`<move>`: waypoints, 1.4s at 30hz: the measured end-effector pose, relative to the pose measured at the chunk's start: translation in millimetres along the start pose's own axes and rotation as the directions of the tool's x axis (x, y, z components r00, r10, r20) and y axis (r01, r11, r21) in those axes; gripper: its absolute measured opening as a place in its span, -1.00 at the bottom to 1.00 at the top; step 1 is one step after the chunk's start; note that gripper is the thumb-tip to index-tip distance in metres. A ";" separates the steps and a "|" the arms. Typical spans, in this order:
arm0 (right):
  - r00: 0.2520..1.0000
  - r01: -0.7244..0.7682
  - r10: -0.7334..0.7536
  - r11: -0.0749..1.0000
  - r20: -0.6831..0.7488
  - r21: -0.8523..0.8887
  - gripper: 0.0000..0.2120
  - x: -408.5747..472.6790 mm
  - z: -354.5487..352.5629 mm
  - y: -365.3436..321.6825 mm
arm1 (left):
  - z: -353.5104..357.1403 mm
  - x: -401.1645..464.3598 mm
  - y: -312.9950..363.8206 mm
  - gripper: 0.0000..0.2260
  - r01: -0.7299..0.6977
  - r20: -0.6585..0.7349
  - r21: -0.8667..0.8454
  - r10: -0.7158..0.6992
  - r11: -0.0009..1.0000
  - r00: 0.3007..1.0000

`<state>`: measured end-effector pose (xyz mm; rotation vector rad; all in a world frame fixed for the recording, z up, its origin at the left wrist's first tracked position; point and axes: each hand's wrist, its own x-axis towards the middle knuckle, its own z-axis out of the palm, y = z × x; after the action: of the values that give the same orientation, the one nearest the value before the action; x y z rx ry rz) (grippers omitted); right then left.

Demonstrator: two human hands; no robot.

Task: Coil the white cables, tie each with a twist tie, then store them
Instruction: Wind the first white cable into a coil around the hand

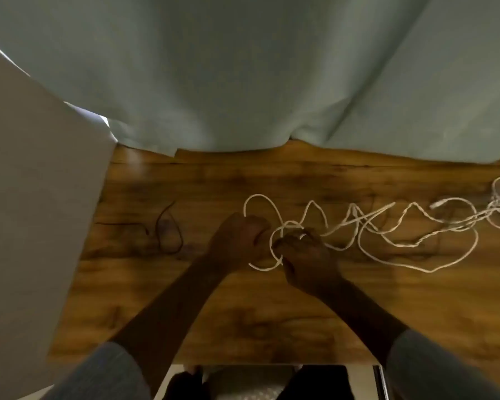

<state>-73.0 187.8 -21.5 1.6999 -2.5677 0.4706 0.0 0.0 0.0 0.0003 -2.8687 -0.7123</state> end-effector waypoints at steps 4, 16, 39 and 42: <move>0.986 0.102 -0.116 0.989 -0.122 -0.111 -0.75 -9.3 34.5 9.9 | 31.5 -18.1 -31.4 -0.87 0.030 -0.001 0.020 -0.030 0.999 1.000; 0.940 0.115 -0.160 0.980 -0.302 -0.160 -0.77 -8.5 82.6 35.2 | 82.6 -20.9 -77.2 -0.73 -0.154 -0.178 -0.008 0.151 0.988 0.972; 0.745 0.053 0.196 0.935 -0.638 0.350 -0.76 -22.9 71.2 30.8 | 66.7 -55.6 -47.9 -0.83 -0.262 -0.215 -0.319 0.200 0.911 0.956; 0.665 0.036 0.236 0.938 -0.709 0.346 -0.88 -7.7 56.3 35.6 | 63.9 -50.3 -31.5 -0.57 -0.148 -0.213 -0.615 0.018 0.774 0.977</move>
<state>-94.0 192.6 -85.0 1.0480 -2.0160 1.3520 36.6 4.0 -79.0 -0.1416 -2.2916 -1.5233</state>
